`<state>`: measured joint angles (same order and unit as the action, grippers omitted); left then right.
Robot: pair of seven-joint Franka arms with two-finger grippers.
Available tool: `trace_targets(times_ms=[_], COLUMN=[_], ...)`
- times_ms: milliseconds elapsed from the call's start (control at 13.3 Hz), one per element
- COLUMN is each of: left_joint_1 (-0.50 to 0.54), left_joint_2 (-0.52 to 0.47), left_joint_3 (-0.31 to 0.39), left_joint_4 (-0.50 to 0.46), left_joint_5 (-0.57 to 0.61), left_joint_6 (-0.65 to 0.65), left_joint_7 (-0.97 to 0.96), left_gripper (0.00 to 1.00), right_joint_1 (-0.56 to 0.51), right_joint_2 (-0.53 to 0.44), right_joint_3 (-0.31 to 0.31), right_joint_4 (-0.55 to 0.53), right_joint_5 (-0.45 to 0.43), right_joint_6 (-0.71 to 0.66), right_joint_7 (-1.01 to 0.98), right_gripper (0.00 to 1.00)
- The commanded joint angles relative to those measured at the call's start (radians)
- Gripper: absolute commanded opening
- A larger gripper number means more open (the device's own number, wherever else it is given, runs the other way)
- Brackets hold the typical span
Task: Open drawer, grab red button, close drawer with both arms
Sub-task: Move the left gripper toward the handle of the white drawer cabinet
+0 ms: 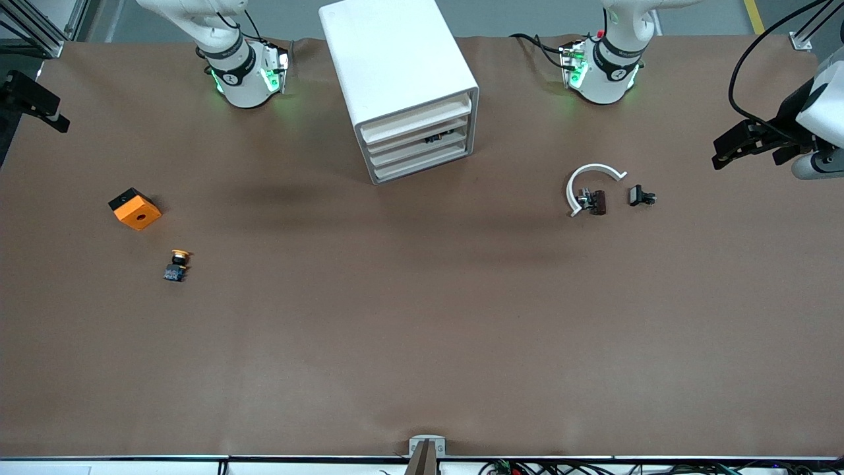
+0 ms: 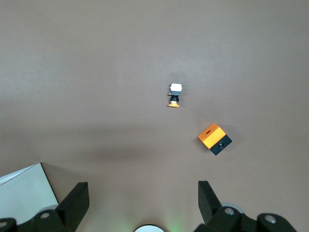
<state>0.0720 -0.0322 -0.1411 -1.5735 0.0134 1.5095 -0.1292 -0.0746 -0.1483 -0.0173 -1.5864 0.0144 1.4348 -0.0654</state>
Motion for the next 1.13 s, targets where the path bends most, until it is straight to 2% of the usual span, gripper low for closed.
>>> trace_targets(times_ms=[0,528,679,1056], left_joint_1=[0.0,-0.009,-0.012,-0.056], left_joint_2=[0.005,0.049,0.084,0.273], left_joint_3=[0.003,-0.008,-0.014,-0.095], left_joint_4=[0.02,0.018,0.0,0.003], left_joint_5=[0.002,0.0,-0.01,-0.013], left_joint_6=[-0.017,-0.041,-0.069,-0.086], left_joint_7=[0.023,-0.004,-0.09,-0.456], left_gripper=[1.0,1.0,1.0,1.0], right_joint_1=[0.002,0.001,-0.001,-0.001], right_joint_2=[-0.025,-0.025,-0.025,-0.025], right_joint_3=[0.0,-0.001,-0.003,-0.003], right_joint_4=[-0.023,-0.023,-0.024,-0.024], right_joint_5=[-0.014,-0.014,-0.014,-0.014], right_joint_6=[0.007,0.007,0.006,0.006], right_joint_7=[-0.007,-0.007,-0.007,-0.007], right_gripper=[1.0,1.0,1.0,1.0])
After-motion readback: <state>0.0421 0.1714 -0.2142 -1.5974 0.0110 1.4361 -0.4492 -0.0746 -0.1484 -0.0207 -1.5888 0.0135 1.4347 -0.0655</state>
